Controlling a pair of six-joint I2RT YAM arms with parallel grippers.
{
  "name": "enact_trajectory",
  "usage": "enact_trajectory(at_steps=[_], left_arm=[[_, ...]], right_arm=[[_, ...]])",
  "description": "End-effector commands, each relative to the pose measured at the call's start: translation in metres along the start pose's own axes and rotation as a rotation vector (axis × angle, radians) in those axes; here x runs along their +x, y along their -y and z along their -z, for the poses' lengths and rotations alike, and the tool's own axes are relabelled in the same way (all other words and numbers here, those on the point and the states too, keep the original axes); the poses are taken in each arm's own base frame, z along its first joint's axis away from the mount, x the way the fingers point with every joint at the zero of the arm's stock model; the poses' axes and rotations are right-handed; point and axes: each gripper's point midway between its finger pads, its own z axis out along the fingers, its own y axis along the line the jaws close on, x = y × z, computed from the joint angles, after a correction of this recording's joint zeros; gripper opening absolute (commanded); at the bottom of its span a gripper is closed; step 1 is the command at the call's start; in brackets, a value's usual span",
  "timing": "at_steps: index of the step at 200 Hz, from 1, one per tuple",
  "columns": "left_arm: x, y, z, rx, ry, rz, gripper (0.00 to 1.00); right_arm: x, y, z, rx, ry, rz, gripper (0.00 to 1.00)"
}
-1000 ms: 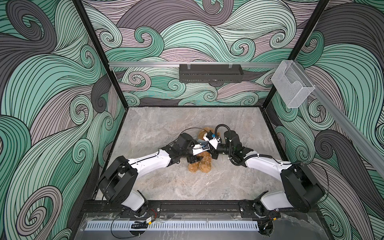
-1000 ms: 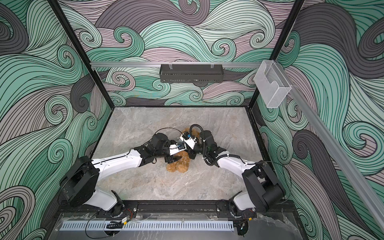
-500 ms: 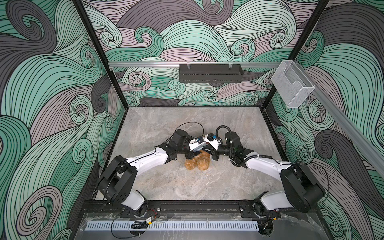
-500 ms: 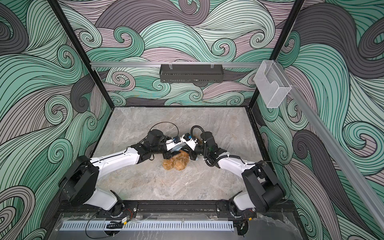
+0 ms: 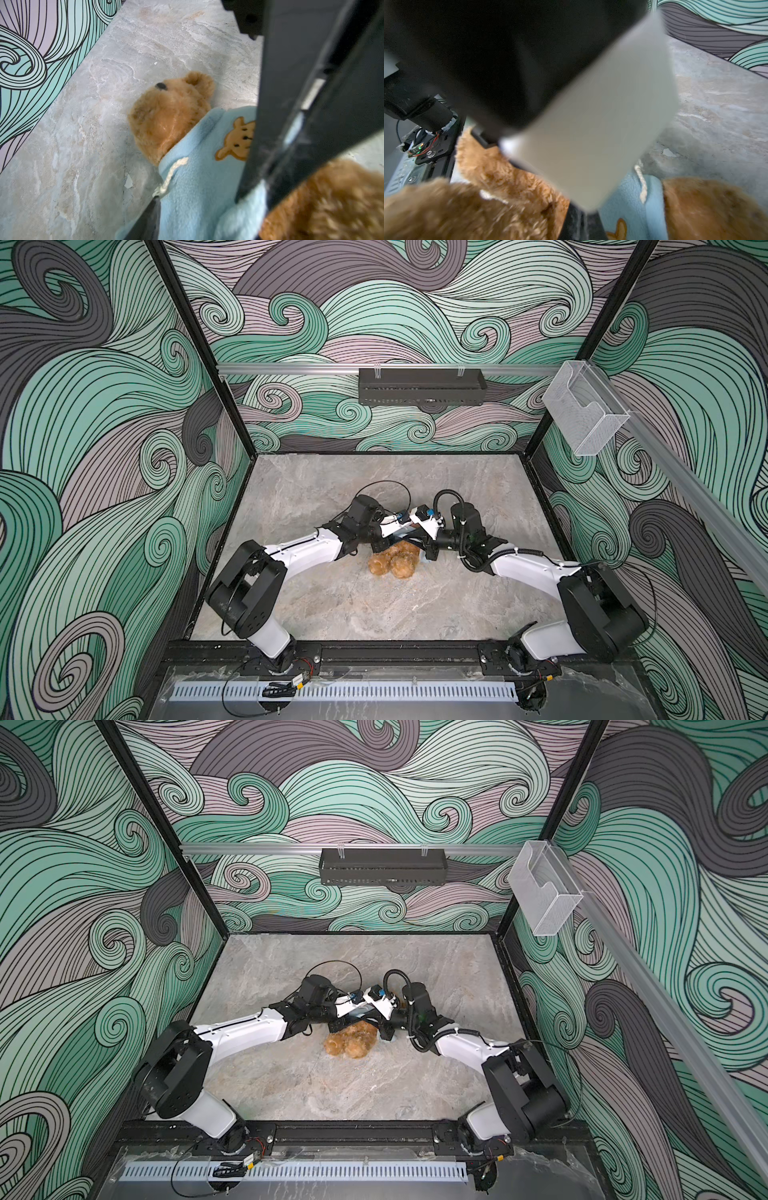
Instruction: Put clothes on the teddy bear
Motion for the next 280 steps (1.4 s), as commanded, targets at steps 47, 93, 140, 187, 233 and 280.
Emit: enact_trajectory(at_steps=[47, 93, 140, 187, 233, 280], left_arm=[[0.017, -0.060, -0.024, -0.349, -0.075, 0.260, 0.40], [0.057, -0.082, -0.018, -0.584, -0.186, 0.485, 0.37], [0.098, -0.087, -0.002, -0.758, -0.350, 0.620, 0.31], [0.123, -0.078, 0.000, -0.818, -0.410, 0.786, 0.31], [0.143, -0.068, 0.006, -0.853, -0.452, 0.973, 0.31], [0.120, -0.050, -0.007, -0.672, -0.356, 1.080, 0.48]], right_arm=[[-0.021, -0.029, -0.003, -0.166, 0.101, 0.012, 0.00], [-0.008, -0.032, 0.004, -0.103, 0.112, -0.004, 0.00], [0.003, -0.030, 0.020, 0.014, 0.159, -0.019, 0.00], [0.023, -0.029, 0.027, 0.103, 0.179, -0.066, 0.00], [0.038, -0.023, 0.035, 0.193, 0.193, -0.122, 0.00], [0.055, -0.013, 0.032, 0.261, 0.143, -0.168, 0.00]])
